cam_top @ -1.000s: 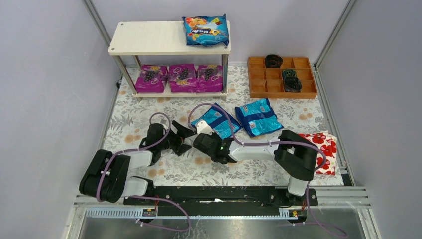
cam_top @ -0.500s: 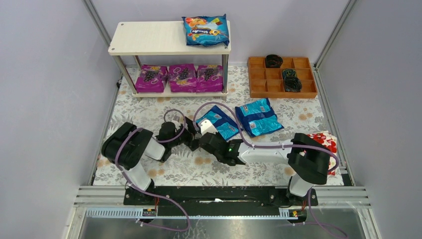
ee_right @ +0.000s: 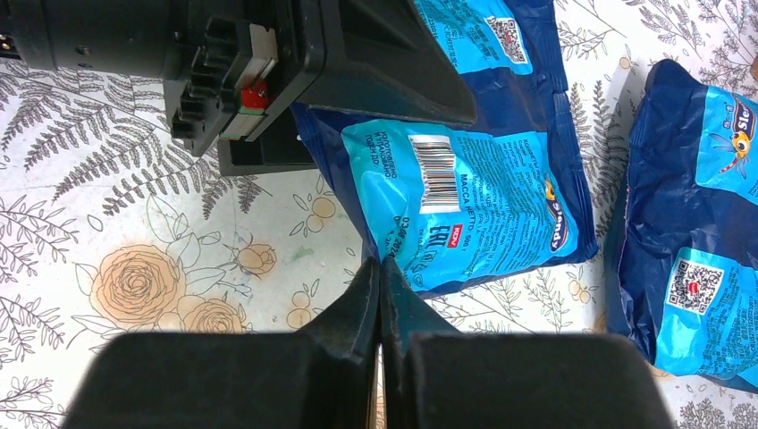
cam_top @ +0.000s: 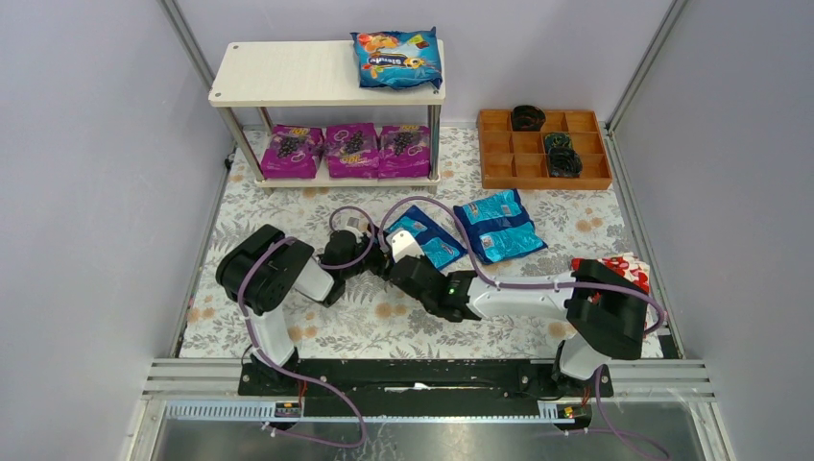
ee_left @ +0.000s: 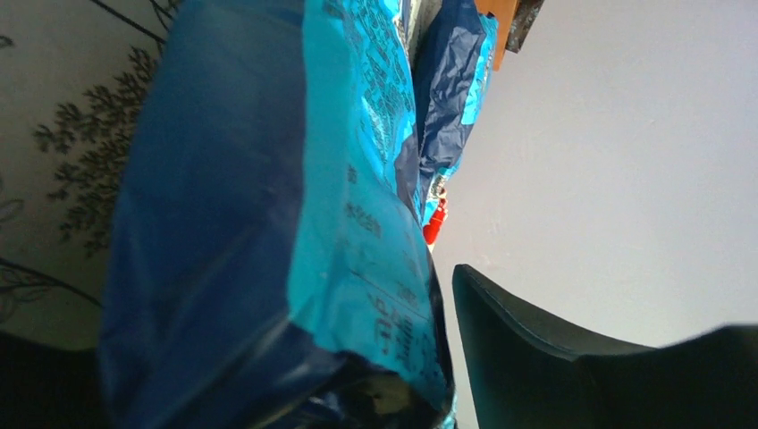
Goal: Place and organize the candy bags onto the shelf
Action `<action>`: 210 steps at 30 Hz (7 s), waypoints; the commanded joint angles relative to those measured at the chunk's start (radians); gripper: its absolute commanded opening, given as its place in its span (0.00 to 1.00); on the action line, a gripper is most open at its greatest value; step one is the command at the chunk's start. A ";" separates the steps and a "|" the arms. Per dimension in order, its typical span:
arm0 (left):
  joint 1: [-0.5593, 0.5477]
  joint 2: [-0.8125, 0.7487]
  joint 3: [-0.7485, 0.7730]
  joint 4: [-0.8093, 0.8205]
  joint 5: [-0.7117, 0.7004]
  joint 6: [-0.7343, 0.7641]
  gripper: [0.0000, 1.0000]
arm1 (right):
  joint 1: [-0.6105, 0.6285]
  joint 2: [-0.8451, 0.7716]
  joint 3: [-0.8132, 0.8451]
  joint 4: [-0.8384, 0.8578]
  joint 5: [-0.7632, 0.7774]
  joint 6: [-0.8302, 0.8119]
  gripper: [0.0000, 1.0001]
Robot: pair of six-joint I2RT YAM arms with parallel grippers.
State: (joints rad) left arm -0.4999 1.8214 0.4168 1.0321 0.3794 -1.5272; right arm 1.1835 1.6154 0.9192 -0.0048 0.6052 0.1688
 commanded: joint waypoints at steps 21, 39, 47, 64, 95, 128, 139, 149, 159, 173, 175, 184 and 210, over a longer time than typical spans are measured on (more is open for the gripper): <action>-0.005 -0.537 0.123 -0.583 -0.173 0.488 0.21 | -0.004 -0.398 0.010 -0.122 0.130 -0.001 0.79; -0.005 -1.062 0.665 -1.340 -0.515 1.246 0.15 | -0.011 -0.823 -0.246 -0.064 0.315 -0.097 0.91; -0.005 -1.109 0.817 -1.140 -0.777 1.650 0.18 | -0.012 -0.856 -0.169 -0.142 0.264 -0.163 0.93; 0.049 -0.433 1.206 -0.764 -0.820 2.455 0.16 | -0.012 -0.983 -0.094 -0.403 0.247 -0.072 0.94; 0.183 -0.296 1.324 -1.060 -0.472 2.314 0.78 | -0.012 -0.993 -0.103 -0.469 0.237 -0.006 0.94; 0.535 -0.580 0.903 -0.995 -0.036 0.307 0.86 | -0.012 -1.037 -0.178 -0.452 0.203 0.049 0.94; 0.534 -0.522 0.875 -1.025 -0.133 0.249 0.72 | -0.012 -1.046 -0.183 -0.451 0.208 0.053 0.95; 0.525 -0.459 0.894 -0.876 -0.163 0.299 0.52 | -0.012 -1.024 -0.191 -0.445 0.209 0.058 0.95; 0.503 -0.412 0.922 -0.777 -0.193 0.323 0.36 | -0.012 -1.005 -0.198 -0.439 0.200 0.061 0.95; 0.477 -0.338 1.023 -0.801 -0.245 0.422 0.28 | -0.012 -0.988 -0.204 -0.431 0.201 0.056 0.95; 0.477 -0.346 1.021 -0.813 -0.258 0.433 0.28 | -0.012 -0.981 -0.203 -0.431 0.200 0.055 0.95; 0.477 -0.461 0.933 -0.864 -0.207 0.469 0.73 | -0.012 -0.957 -0.203 -0.423 0.197 0.049 0.95; 0.343 -0.715 0.356 -1.083 0.189 0.980 0.99 | -0.280 -0.546 -0.259 -0.207 -0.125 0.169 1.00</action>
State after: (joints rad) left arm -0.1173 1.0592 0.7010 -0.0944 0.5457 -0.6140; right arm 1.0740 1.0233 0.6361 -0.2794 0.6472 0.2798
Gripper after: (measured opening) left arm 0.987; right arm 0.995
